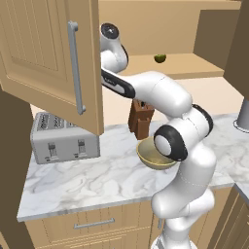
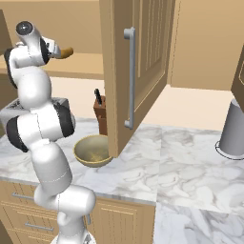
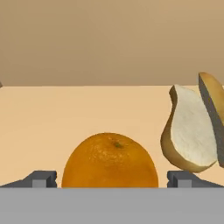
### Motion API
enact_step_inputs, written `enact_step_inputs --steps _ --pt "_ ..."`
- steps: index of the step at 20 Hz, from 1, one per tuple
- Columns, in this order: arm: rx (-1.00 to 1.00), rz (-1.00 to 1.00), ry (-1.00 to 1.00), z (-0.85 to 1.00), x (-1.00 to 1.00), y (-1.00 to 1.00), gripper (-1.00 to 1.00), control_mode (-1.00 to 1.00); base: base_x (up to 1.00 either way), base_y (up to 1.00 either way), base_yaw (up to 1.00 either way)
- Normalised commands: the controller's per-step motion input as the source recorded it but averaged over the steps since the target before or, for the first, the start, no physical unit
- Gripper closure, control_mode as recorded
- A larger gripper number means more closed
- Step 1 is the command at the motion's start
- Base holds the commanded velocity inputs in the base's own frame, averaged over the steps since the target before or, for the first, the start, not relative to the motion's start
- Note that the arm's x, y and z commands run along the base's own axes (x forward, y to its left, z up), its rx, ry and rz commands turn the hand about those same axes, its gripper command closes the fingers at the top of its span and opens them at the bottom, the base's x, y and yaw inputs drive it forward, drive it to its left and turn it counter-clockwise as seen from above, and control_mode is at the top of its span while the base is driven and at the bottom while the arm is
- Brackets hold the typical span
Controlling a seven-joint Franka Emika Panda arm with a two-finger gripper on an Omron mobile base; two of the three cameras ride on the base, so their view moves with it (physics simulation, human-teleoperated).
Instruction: Open the cabinet. Pick the orange and kiwi from the cabinet and place them into the bowl. Then close the cabinet.
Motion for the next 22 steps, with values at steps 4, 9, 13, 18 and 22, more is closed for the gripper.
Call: enact_step_inputs --steps 4,9,13,18,22 --pt "0.00 -0.04 0.00 -0.25 0.11 0.15 -1.00 -1.00 0.00 0.00 0.00" --pt "0.00 -0.02 0.01 -0.24 0.04 0.03 1.00 -1.00 0.00 0.00 0.00" --pt "0.00 0.00 0.00 -0.19 0.11 0.00 1.00 -1.00 0.00 0.00 0.00" --pt "0.00 0.00 0.00 -0.08 0.02 -0.08 1.00 -1.00 0.00 0.00 0.00" --pt "0.00 0.00 -0.03 -0.01 -0.16 -0.32 1.00 -1.00 0.00 0.00 0.00"
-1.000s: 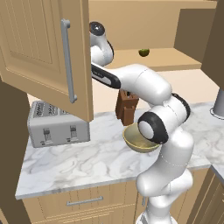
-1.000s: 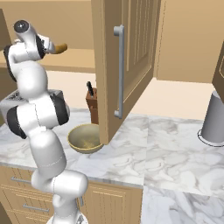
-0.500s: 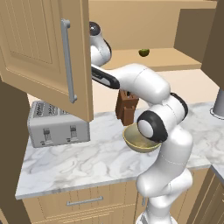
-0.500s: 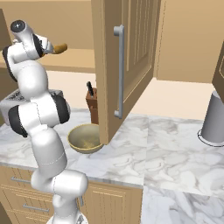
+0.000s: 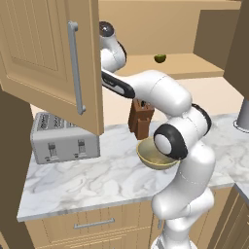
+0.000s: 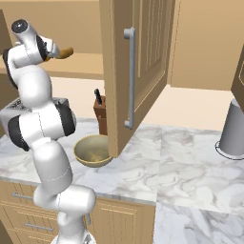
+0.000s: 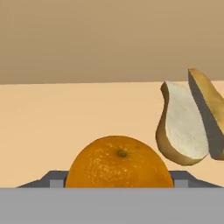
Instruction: Open the cabinet. Pick the orange and kiwi from the cabinet and place them into the bowl. Then close the cabinet.
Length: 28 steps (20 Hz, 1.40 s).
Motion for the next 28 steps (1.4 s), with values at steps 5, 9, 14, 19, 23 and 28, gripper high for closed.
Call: enact_step_inputs --steps 5,9,14,19,23,28 --pt "0.00 0.00 -0.06 0.04 -0.59 -0.51 1.00 -1.00 0.00 0.00 0.00" --pt "0.00 0.00 -0.01 0.07 -0.86 -0.61 1.00 -1.00 0.00 0.00 0.00" --pt "0.00 0.00 0.02 0.06 -0.89 -0.63 1.00 -1.00 0.00 0.00 0.00" --pt "0.00 0.00 0.00 0.00 -0.95 -0.61 1.00 -1.00 0.00 0.00 0.00" --pt "0.00 0.00 0.03 0.06 -1.00 -0.58 1.00 -1.00 0.00 0.00 0.00" --pt "-0.12 0.00 0.12 0.02 -0.98 -0.57 1.00 -1.00 0.00 0.00 0.00"
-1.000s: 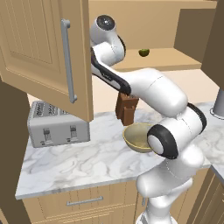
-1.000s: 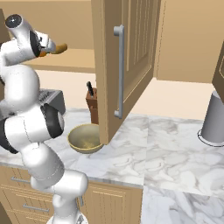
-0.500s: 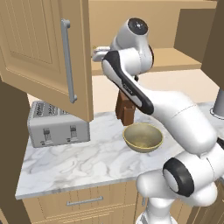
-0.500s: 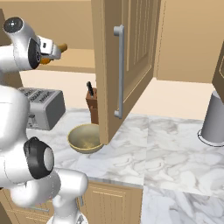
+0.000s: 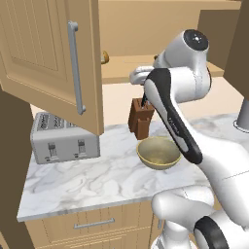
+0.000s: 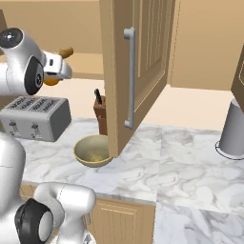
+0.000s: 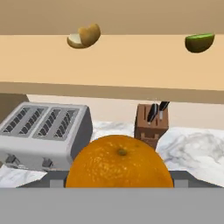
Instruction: Open the cabinet. Pick the orange and kiwi from the cabinet and place them into the bowl. Then close the cabinet.
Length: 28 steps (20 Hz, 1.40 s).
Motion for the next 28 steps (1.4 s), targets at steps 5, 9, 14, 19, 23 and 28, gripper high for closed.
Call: enact_step_inputs --steps 5,9,14,19,23,28 --pt "-0.13 0.00 0.12 -0.03 -0.87 -0.66 1.00 -1.00 0.00 0.00 0.00" --pt "-0.11 0.00 0.08 -0.43 -0.52 -0.63 1.00 -1.00 0.00 0.00 0.00" --pt "-0.09 0.04 0.08 -0.79 -0.23 -0.46 1.00 -1.00 0.00 0.00 0.00" --pt "-0.03 0.02 0.08 -0.82 -0.02 -0.16 1.00 -1.00 0.00 0.00 0.00" --pt "0.00 0.00 0.14 -0.61 0.06 0.00 1.00 -1.00 0.00 0.00 0.00" --pt "0.00 0.00 0.16 -0.50 0.20 0.00 1.00 -1.00 0.00 0.00 0.00"
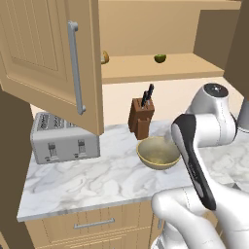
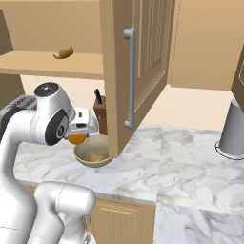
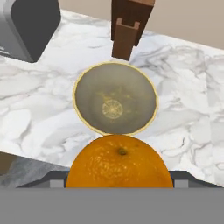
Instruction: Open the cabinet. Pick the orange and kiwi from the cabinet and place them into the bowl. Then close the cabinet.
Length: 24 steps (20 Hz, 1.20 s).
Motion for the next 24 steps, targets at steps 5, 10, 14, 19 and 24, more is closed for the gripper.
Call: enact_step_inputs --steps 5,10,14,19,24 --pt "0.00 0.00 0.10 -0.50 0.35 0.00 1.00 -1.00 0.00 0.00 0.00" --pt "0.00 0.00 0.07 -0.37 0.40 0.00 1.00 -1.00 0.00 0.00 0.00" --pt "0.00 0.00 0.03 -0.36 0.47 0.00 1.00 -1.00 0.00 0.00 0.00" --pt "0.00 0.00 0.01 -0.28 0.41 0.00 1.00 -1.00 0.00 0.00 0.00" --pt "0.00 0.00 0.02 -0.26 0.30 0.00 1.00 -1.00 0.00 0.00 0.00"
